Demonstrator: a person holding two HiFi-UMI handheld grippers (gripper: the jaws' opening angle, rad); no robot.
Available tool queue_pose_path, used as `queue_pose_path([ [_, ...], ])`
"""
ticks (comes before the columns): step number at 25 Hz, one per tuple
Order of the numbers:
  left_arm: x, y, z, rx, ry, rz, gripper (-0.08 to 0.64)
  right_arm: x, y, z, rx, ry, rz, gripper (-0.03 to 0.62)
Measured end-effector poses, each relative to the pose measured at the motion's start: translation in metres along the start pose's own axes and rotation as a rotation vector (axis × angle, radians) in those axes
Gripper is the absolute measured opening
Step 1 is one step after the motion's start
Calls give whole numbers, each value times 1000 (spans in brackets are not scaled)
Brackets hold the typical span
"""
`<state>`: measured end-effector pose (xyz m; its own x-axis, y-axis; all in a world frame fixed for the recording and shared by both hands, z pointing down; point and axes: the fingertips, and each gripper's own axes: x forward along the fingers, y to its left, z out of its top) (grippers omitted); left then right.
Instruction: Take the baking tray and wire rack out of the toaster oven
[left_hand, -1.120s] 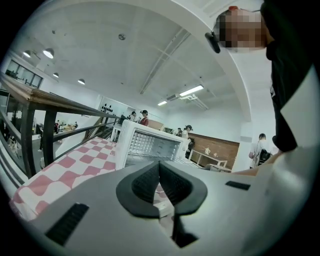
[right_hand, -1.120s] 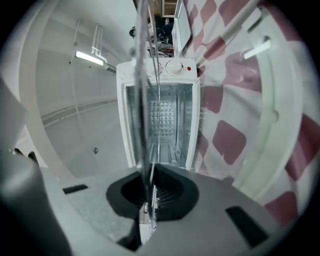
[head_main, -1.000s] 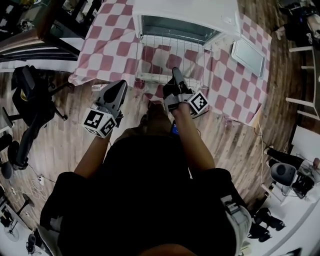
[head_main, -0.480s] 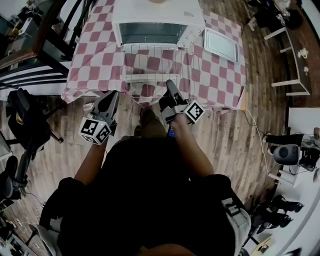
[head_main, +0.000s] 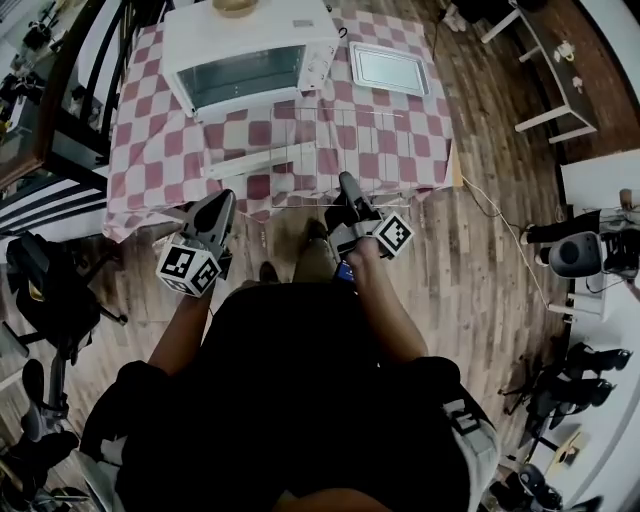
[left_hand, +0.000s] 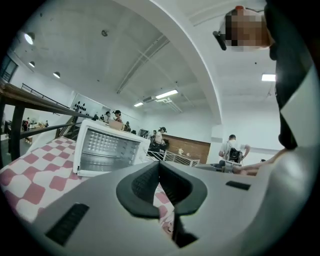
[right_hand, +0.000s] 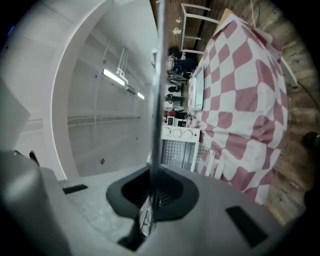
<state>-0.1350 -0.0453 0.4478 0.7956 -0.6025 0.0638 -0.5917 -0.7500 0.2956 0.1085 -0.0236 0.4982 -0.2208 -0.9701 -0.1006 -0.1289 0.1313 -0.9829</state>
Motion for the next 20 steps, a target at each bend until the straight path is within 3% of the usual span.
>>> queue_pose_path([
  [9, 89, -39, -13, 8, 60, -59, -9, -35, -30, 91, 11, -84, -42, 5],
  [20, 215, -85, -48, -30, 137, -2, -9, -35, -101, 225, 47, -61, -107, 5],
])
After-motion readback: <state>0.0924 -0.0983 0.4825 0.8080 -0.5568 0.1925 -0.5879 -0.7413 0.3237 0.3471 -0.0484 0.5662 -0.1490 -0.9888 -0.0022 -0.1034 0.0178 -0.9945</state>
